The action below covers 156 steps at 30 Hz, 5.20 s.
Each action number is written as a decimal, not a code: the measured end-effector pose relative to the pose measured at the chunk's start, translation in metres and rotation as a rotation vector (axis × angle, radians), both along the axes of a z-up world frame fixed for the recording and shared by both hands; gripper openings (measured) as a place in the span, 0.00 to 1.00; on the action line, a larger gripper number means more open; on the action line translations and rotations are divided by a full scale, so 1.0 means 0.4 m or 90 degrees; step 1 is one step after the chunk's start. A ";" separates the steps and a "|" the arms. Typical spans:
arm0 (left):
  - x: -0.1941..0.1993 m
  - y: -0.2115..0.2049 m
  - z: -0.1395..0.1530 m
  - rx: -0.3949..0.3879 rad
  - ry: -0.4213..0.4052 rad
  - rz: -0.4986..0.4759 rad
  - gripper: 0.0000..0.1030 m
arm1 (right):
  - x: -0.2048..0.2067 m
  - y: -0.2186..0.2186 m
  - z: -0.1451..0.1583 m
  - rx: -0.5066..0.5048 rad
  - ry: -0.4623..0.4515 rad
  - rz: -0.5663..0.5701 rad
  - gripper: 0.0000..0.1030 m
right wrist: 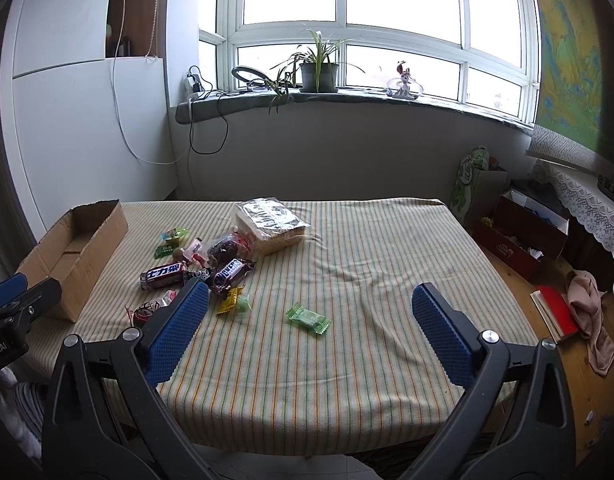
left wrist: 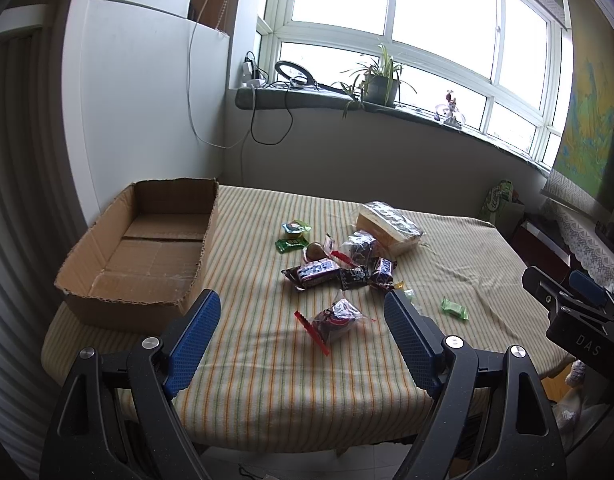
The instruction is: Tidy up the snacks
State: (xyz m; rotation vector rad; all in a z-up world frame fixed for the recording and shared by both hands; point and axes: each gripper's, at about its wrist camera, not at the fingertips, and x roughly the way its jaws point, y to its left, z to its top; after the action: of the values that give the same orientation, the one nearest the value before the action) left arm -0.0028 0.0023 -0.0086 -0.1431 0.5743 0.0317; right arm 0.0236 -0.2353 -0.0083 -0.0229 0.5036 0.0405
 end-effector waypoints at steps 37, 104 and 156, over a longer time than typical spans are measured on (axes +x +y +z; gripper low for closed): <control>0.094 -0.009 -0.120 -0.025 0.081 -0.067 0.80 | 0.113 -0.045 -0.150 0.043 0.102 0.087 0.89; 0.201 0.062 -0.132 -0.030 0.065 -0.091 0.43 | 0.257 0.084 -0.116 0.012 0.142 0.239 0.23; 0.118 0.481 -0.104 -0.035 0.034 0.184 0.55 | 0.243 0.679 -0.086 -0.023 0.135 0.498 0.48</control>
State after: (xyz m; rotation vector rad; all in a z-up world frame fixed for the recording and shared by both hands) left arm 0.0442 0.1948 -0.0502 -0.2789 0.6049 0.3010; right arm 0.1207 0.0364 -0.0426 -0.2521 0.6825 0.8070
